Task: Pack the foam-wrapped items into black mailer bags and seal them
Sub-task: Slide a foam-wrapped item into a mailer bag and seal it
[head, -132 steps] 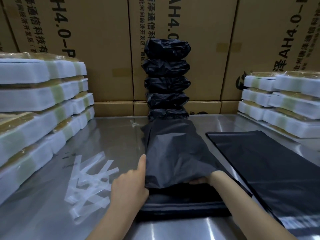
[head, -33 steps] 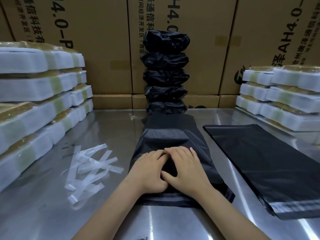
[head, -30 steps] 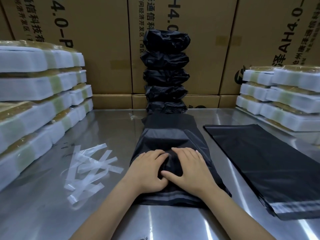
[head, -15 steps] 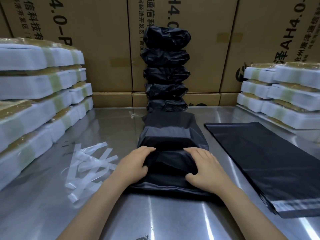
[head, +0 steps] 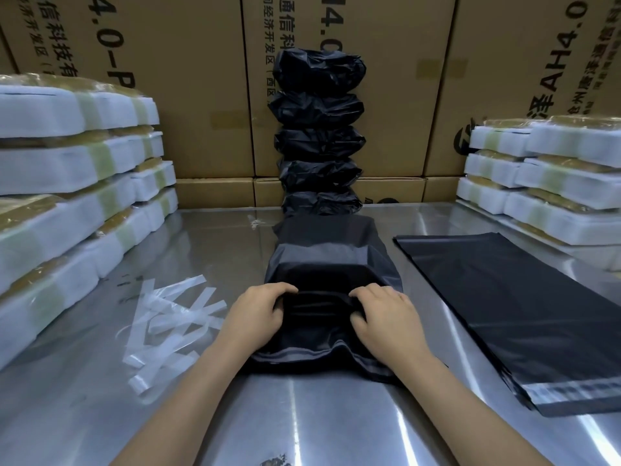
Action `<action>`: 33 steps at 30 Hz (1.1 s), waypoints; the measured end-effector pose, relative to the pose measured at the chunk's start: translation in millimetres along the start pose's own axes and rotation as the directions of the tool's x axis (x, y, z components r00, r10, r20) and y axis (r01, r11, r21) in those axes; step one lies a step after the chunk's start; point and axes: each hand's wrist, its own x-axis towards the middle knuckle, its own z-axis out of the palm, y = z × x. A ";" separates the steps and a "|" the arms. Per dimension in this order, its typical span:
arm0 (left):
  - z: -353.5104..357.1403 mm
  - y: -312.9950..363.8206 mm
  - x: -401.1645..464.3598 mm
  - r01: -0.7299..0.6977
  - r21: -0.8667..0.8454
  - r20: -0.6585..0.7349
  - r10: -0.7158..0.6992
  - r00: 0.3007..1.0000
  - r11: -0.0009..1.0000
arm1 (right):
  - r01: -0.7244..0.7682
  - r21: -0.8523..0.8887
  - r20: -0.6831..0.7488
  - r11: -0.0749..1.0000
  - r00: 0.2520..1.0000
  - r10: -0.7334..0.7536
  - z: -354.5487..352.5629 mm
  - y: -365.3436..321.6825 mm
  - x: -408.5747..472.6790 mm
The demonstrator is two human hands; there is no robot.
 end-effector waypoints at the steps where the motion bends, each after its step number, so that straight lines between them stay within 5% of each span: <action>1: -0.1 1.0 0.8 0.015 -0.005 -0.016 -0.015 1.000 1.000 | -0.027 0.010 -0.036 1.000 0.999 0.027 -1.2 1.8 0.3; 6: -0.9 6.1 3.2 0.003 -0.063 -0.165 -0.013 0.986 0.998 | -0.075 0.009 -0.133 0.997 0.988 0.075 -6.3 13.7 -2.5; 14: 2.4 -2.9 -1.9 -0.067 0.143 0.092 0.054 0.994 0.988 | 0.013 0.009 0.000 1.000 1.000 -0.013 -0.4 21.8 -4.1; 24: 5.2 -7.8 7.3 0.054 0.191 0.039 -0.063 0.997 0.980 | -0.263 0.043 -0.056 0.964 0.963 0.265 -3.3 50.5 -0.1; 33: 10.9 -9.2 16.5 0.094 0.185 0.038 -0.103 0.994 0.978 | -0.295 -0.010 -0.045 0.955 0.955 0.295 0.8 59.3 6.9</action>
